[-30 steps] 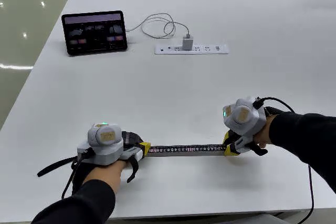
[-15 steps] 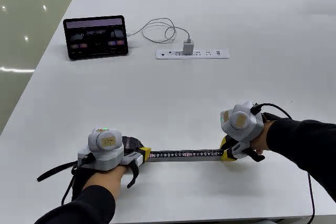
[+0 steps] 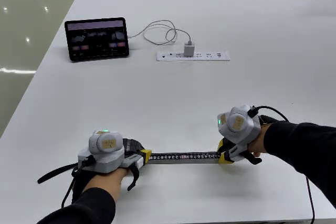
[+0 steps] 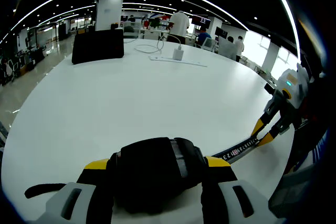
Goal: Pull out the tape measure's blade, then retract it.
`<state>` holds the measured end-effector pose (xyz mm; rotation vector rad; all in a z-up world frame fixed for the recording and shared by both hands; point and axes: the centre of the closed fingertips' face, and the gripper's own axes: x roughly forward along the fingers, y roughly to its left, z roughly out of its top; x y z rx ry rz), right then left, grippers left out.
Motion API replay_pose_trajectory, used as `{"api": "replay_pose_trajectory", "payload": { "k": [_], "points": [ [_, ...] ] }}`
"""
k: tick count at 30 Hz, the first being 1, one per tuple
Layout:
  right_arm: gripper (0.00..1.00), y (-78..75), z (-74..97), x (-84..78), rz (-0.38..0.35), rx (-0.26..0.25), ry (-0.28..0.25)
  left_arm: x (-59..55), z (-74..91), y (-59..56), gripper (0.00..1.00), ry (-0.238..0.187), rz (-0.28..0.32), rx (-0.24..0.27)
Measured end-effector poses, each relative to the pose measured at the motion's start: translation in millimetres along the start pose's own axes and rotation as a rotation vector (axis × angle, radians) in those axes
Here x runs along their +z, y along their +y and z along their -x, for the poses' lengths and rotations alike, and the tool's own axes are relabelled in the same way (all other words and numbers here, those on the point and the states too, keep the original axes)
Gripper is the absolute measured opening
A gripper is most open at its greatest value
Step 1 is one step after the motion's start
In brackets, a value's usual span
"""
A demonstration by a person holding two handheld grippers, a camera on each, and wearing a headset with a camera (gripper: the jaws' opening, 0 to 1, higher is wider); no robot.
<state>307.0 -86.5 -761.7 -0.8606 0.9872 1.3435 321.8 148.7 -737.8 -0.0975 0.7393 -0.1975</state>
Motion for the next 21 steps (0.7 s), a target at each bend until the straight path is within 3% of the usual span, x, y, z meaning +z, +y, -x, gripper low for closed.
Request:
{"api": "replay_pose_trajectory", "payload": {
  "k": [21],
  "points": [
    [0.11,1.4,-4.9,12.7,0.007,0.001,-0.016,0.2,0.6,-0.3,0.64,0.0,0.003,-0.002]
  ]
}}
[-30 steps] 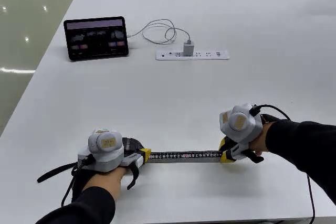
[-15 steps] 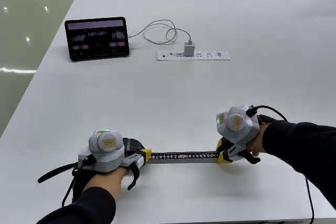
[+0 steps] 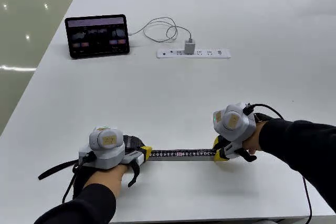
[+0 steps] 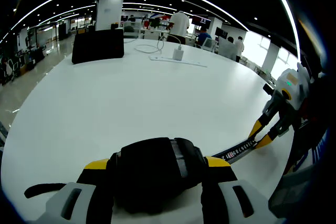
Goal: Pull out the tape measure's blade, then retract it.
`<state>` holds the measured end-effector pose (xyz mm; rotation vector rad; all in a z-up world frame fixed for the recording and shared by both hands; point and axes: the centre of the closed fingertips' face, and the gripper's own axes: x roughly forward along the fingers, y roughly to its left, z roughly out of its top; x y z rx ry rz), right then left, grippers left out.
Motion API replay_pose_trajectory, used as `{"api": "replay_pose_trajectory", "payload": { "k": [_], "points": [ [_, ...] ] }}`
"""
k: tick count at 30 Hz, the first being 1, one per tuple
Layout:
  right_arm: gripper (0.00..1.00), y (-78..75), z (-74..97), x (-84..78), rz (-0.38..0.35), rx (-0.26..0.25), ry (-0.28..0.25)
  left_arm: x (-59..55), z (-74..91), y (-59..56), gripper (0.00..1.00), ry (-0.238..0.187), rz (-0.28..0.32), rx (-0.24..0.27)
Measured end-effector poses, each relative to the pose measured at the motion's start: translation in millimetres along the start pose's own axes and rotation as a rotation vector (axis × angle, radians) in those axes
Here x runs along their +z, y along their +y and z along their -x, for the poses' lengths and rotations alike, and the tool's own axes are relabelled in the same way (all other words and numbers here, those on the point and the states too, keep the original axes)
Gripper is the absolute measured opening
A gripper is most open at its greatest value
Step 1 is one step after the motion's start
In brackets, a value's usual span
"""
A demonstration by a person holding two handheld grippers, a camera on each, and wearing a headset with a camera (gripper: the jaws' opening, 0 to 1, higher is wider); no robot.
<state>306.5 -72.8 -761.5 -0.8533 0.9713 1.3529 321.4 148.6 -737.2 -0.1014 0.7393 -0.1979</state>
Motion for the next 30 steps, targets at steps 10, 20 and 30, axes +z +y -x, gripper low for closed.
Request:
{"api": "replay_pose_trajectory", "payload": {
  "k": [10,20,30],
  "points": [
    [0.11,0.6,-2.8,5.1,-0.001,0.008,-0.011,0.1,-0.2,-0.1,0.64,0.0,0.0,0.0],
    [0.11,0.6,-5.9,9.5,0.003,0.009,-0.013,0.0,-0.4,0.0,0.64,0.001,0.0,0.0],
    [0.11,1.7,-7.9,16.1,0.031,0.003,-0.017,0.1,-0.4,0.1,0.64,0.001,0.001,0.0]
  ]
}}
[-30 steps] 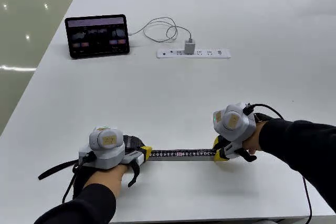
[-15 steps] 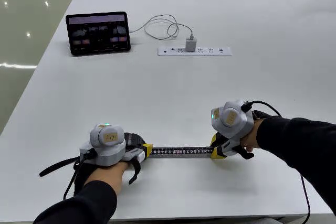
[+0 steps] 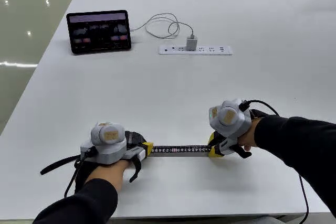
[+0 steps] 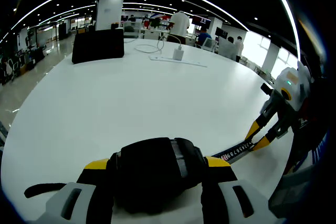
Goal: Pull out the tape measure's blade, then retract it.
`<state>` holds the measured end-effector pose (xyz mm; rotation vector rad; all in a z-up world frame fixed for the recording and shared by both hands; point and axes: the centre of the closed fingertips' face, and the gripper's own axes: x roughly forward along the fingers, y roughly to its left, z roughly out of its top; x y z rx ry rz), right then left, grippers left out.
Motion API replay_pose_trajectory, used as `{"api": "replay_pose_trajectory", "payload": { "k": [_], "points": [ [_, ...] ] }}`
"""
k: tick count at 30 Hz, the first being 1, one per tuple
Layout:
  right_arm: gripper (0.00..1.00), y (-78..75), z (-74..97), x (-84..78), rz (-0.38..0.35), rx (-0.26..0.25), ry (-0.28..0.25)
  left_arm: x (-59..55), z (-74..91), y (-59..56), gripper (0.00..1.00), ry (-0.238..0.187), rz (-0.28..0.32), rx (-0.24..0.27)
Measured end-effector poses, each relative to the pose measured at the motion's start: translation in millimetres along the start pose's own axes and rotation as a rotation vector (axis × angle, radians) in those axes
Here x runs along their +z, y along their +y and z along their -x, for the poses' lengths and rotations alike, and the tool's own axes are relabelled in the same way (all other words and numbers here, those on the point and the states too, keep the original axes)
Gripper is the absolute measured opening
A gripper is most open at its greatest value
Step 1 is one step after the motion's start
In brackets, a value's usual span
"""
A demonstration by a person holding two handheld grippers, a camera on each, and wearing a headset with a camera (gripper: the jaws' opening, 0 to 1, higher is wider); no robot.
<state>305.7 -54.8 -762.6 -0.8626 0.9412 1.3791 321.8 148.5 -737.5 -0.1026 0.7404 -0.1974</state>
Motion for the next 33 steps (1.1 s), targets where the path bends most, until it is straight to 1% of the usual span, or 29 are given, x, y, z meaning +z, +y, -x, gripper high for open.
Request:
{"api": "replay_pose_trajectory", "payload": {
  "k": [26,33],
  "points": [
    [0.11,0.8,-4.9,13.0,-0.002,0.001,-0.021,-0.1,0.0,0.2,0.64,0.0,0.0,0.0],
    [0.11,1.3,-5.9,17.0,-0.02,0.002,-0.031,-0.2,0.1,-0.1,0.64,0.001,0.001,0.0]
  ]
}}
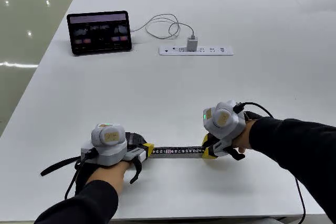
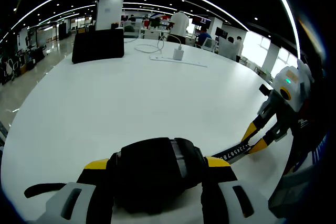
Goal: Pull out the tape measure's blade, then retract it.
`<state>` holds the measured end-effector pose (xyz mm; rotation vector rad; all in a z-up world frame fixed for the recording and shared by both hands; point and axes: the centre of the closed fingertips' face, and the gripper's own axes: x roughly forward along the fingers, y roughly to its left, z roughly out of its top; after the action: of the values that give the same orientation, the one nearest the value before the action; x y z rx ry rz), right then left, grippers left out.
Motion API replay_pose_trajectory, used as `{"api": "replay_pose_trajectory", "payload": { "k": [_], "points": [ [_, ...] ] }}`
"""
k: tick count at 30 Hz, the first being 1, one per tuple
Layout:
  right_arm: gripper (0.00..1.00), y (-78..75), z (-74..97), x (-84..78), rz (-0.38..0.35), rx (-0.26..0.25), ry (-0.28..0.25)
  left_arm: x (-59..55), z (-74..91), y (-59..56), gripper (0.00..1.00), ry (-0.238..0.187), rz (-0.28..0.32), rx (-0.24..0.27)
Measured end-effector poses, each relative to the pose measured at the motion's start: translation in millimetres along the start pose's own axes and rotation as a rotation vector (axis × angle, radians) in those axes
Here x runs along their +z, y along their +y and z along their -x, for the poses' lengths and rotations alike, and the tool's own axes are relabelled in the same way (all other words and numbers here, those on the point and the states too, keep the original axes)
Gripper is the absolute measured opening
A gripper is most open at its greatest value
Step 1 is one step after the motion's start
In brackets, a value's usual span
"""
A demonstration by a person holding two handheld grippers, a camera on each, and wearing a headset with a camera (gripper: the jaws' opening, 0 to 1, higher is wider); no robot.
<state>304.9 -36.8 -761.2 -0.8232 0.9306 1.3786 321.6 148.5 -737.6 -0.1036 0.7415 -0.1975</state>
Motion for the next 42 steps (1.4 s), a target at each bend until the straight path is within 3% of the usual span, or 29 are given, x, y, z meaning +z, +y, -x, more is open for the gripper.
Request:
{"api": "replay_pose_trajectory", "payload": {
  "k": [28,32,42],
  "points": [
    [0.11,3.2,-12.9,20.8,0.016,0.009,-0.006,-0.1,-0.4,-0.2,0.64,0.002,0.004,-0.003],
    [0.11,4.5,-14.2,23.5,0.064,0.005,-0.008,0.0,-0.6,0.1,0.64,0.002,0.002,-0.002],
    [0.1,4.4,-19.7,33.5,0.035,0.01,-0.043,-0.1,-0.9,0.5,0.64,0.002,0.003,-0.003]
  ]
}}
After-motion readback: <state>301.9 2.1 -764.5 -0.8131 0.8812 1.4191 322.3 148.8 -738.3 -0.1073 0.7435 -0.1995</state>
